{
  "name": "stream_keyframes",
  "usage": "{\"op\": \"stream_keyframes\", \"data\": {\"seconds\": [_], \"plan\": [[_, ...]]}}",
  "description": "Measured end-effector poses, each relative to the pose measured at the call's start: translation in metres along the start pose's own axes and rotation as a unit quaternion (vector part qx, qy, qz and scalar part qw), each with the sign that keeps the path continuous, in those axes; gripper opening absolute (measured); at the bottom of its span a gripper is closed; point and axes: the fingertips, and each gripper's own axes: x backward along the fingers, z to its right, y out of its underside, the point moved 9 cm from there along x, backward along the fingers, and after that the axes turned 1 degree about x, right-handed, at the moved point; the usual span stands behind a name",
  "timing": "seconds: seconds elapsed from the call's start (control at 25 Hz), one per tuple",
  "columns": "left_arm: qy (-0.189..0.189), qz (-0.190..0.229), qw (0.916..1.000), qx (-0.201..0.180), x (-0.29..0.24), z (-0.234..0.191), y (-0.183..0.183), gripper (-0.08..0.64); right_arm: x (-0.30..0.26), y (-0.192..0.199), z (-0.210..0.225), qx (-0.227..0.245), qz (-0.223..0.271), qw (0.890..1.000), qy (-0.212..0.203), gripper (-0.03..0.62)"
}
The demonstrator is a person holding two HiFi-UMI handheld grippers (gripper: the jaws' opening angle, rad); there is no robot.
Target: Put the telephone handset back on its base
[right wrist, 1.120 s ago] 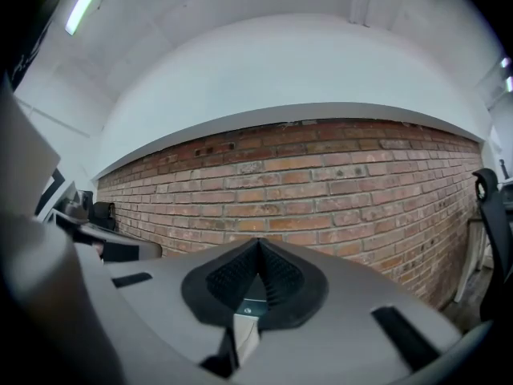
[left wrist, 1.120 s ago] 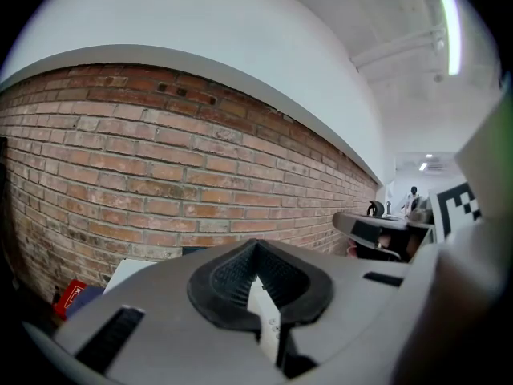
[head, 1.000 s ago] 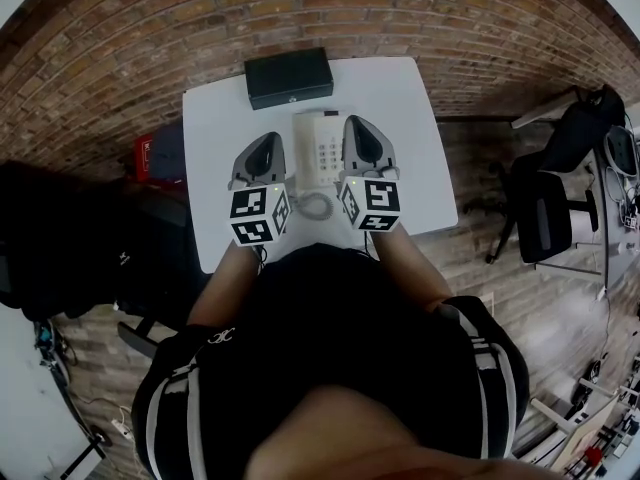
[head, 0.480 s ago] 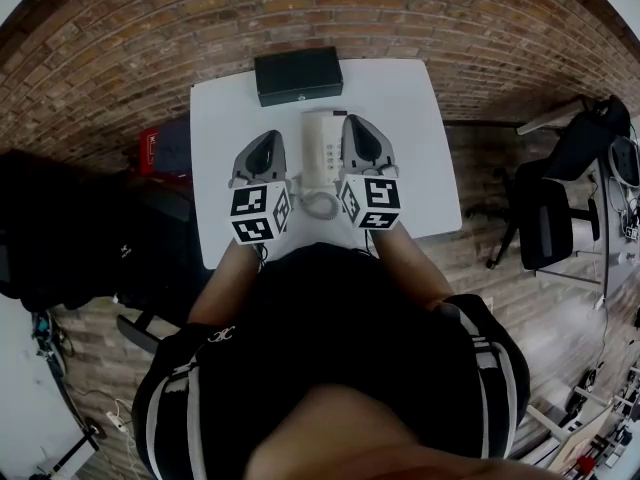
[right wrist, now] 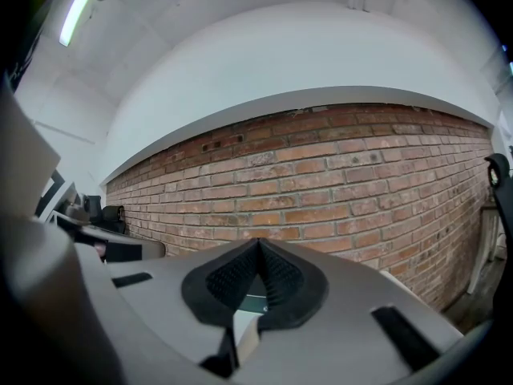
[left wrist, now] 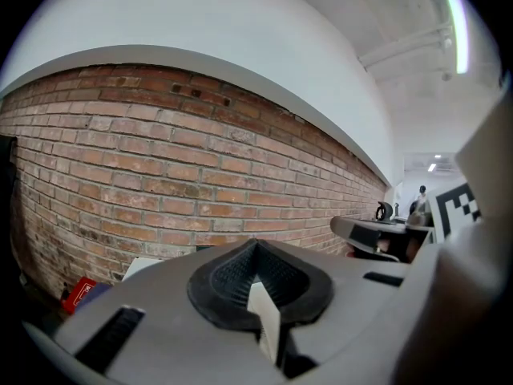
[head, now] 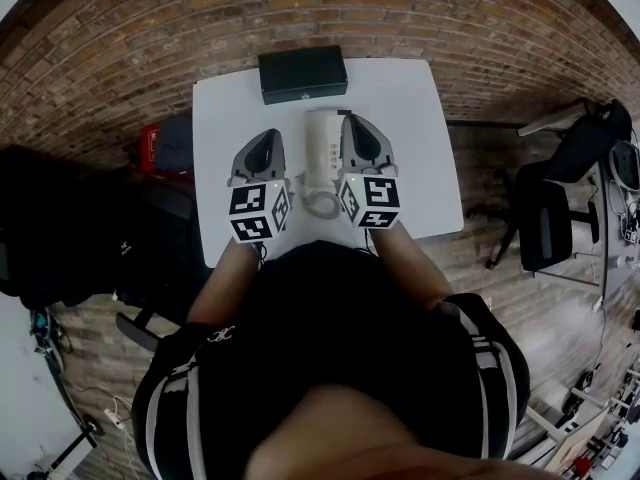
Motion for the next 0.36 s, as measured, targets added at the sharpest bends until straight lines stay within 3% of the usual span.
{"op": "stream_keyframes", "data": {"seconds": [0.36], "plan": [[0.003,0.002,1.0,0.001,-0.0006,-0.0039,-0.0002,-0.005,-0.0018,0.0012,-0.0025,-0.006,-0.002,1.0,0.006,-0.002]]}}
